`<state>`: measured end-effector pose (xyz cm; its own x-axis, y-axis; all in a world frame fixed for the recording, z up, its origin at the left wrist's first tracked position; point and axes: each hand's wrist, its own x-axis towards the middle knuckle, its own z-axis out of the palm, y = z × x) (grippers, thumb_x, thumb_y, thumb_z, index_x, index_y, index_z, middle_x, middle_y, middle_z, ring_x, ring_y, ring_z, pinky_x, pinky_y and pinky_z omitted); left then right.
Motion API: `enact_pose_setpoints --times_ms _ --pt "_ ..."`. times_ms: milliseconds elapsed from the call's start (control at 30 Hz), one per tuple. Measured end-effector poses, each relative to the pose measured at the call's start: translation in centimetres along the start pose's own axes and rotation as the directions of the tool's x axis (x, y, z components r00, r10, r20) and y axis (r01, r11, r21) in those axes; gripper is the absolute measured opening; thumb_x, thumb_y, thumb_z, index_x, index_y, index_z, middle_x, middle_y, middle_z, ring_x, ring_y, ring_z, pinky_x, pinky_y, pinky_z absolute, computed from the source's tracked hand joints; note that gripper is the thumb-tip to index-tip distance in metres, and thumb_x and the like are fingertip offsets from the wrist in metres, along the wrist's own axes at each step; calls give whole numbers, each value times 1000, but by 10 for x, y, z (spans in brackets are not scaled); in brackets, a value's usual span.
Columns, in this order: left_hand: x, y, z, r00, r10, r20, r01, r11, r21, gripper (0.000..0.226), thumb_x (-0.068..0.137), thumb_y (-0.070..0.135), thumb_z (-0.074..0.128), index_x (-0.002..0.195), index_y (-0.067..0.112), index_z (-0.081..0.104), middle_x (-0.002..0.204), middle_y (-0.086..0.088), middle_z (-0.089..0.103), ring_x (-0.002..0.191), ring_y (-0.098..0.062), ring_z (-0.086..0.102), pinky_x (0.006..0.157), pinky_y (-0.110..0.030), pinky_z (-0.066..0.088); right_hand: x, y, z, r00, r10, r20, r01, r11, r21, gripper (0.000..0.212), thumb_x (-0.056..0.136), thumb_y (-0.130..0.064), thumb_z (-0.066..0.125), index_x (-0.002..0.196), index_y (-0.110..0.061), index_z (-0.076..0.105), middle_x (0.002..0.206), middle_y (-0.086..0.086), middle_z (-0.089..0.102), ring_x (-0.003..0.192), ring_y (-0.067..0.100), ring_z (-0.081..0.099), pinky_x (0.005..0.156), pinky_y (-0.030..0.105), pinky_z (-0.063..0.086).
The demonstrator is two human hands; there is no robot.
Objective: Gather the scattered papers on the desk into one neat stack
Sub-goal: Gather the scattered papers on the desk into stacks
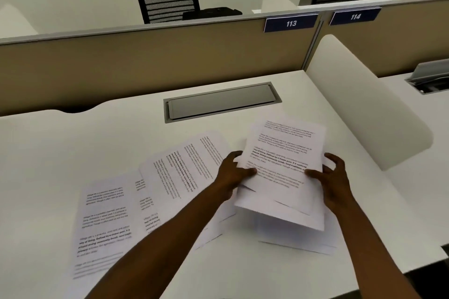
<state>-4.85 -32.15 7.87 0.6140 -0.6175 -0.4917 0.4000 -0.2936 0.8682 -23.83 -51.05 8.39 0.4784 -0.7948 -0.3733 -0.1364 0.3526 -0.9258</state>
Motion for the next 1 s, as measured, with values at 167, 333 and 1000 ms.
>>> enact_pose_setpoints --times_ms 167,333,1000 --pt "3 -20 44 1000 -9 20 4 981 196 77 77 -4 74 145 14 44 134 -16 60 109 -24 62 91 -31 54 20 8 -30 991 -95 -92 65 956 -286 64 73 10 76 128 -16 55 123 16 63 110 33 60 87 40 51" --pt "3 -38 61 997 24 69 -56 860 507 82 85 17 74 154 11 30 148 -14 48 132 -26 50 110 -34 43 26 26 -47 986 -143 -83 53 752 -658 64 77 -1 77 134 -20 53 132 17 58 115 35 57 99 45 48" --pt "30 -24 -182 950 200 -241 165 335 928 78 93 52 56 156 16 25 164 -14 16 152 -31 13 122 -46 21 -55 84 185 914 385 130 -383 923 -41 76 78 -19 82 143 -9 43 130 15 59 105 26 65 100 43 52"
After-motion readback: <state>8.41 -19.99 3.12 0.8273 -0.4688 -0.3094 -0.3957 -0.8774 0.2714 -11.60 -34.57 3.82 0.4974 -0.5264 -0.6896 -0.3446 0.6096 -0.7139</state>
